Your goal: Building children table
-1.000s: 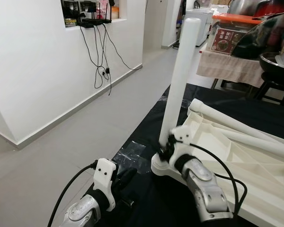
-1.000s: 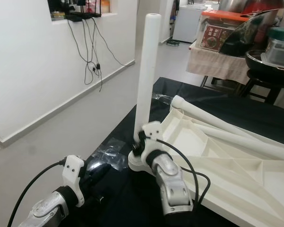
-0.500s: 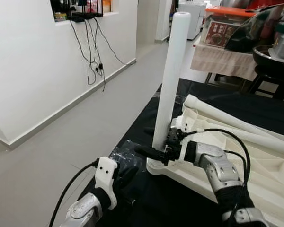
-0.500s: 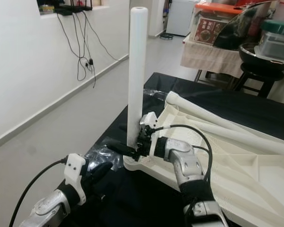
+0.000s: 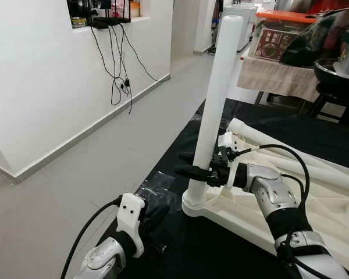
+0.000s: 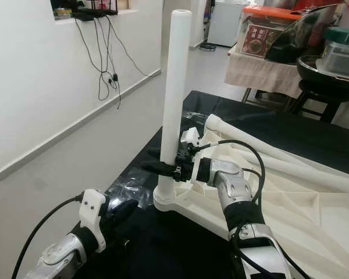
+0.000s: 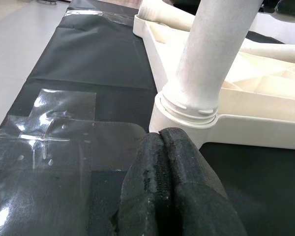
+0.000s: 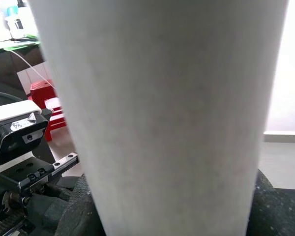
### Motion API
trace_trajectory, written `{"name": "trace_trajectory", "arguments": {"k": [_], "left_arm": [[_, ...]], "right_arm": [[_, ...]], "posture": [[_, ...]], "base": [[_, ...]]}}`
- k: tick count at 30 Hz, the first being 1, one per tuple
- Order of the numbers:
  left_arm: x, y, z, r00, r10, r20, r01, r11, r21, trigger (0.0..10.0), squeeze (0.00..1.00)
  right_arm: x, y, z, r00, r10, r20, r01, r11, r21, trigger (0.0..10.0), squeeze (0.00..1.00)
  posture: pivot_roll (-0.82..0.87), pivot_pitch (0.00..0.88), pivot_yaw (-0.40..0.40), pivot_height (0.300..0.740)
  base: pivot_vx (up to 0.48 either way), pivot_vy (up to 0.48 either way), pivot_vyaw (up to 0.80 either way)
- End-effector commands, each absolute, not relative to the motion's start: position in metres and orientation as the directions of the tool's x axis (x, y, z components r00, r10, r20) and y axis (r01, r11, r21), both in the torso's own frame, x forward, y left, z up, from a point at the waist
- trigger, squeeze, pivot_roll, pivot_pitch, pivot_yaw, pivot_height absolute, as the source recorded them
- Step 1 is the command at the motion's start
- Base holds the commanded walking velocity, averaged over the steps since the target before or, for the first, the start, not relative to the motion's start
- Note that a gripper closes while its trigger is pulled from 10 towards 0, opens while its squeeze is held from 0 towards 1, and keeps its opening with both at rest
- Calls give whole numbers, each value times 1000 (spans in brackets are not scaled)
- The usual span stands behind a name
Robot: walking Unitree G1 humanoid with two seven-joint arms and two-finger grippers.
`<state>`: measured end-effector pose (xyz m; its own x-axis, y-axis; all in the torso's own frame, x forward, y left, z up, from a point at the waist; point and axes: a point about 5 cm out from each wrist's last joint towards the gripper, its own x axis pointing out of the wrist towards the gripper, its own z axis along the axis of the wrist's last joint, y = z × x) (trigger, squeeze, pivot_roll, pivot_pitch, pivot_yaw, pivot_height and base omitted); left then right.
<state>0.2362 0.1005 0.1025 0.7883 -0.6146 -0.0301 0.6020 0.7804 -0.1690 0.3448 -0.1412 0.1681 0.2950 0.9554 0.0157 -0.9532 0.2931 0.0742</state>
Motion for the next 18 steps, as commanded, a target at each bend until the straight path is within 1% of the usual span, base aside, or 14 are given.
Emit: {"name": "trace_trajectory", "arguments": {"k": [1,6,7,8,9,10,11,12,13,14,15,16,17,18], "left_arm": [[236,98,99,788,-615,-42,601,782,-167,10000,0],[236,98,100,788,-614,-41,601,782,-168,10000,0],[235,98,100,788,-615,-40,601,781,-169,10000,0],[235,99,100,787,-615,-39,601,781,-171,10000,0],[235,99,100,787,-615,-39,601,781,-171,10000,0],[234,99,100,787,-616,-39,602,780,-172,10000,0],[233,100,100,787,-615,-39,602,780,-171,10000,0],[233,100,100,787,-615,-39,602,780,-171,10000,0],[233,101,100,788,-614,-38,601,781,-170,10000,0],[233,101,100,788,-614,-38,601,781,-170,10000,0],[232,102,101,789,-613,-38,600,782,-169,10000,0],[232,102,101,789,-613,-38,600,782,-169,10000,0],[232,103,101,790,-612,-38,599,783,-168,10000,0],[232,103,101,790,-612,-38,599,783,-168,10000,0]], "right_arm": [[342,-141,160,279,960,31,-954,273,123,0,0],[339,-146,157,303,952,33,-947,297,123,0,0],[337,-150,155,329,943,39,-938,322,126,0,0],[331,-154,150,394,919,29,-914,389,111,0,0],[331,-154,150,394,919,29,-914,389,111,0,0],[327,-157,148,438,899,22,-895,434,98,0,0],[328,-152,145,597,802,11,-801,595,75,0,0],[328,-152,145,597,802,11,-801,595,75,0,0],[328,-149,134,871,489,-33,-483,868,111,0,0],[328,-149,134,871,489,-33,-483,868,111,0,0],[303,-127,113,917,384,-110,-373,921,110,0,0],[303,-127,113,917,384,-110,-373,921,110,0,0],[291,-114,111,928,348,-131,-350,937,12,0,0],[291,-114,111,928,348,-131,-350,937,12,0,0]], "posture": [[37,0,-75,740],[32,0,-75,740],[27,0,-78,740],[28,0,-89,740],[28,0,-89,740],[28,0,-89,740],[30,0,-104,740],[30,0,-104,740],[17,0,-108,740],[17,0,-108,740],[23,0,-106,740],[23,0,-106,740],[21,0,-102,740],[21,0,-102,740]], "base": [[0,0,0],[0,0,0],[0,0,0],[0,0,0],[0,0,0],[0,0,0],[0,0,0],[0,0,0],[0,0,0],[0,0,0],[0,0,0],[0,0,0],[0,0,0],[0,0,0]]}}
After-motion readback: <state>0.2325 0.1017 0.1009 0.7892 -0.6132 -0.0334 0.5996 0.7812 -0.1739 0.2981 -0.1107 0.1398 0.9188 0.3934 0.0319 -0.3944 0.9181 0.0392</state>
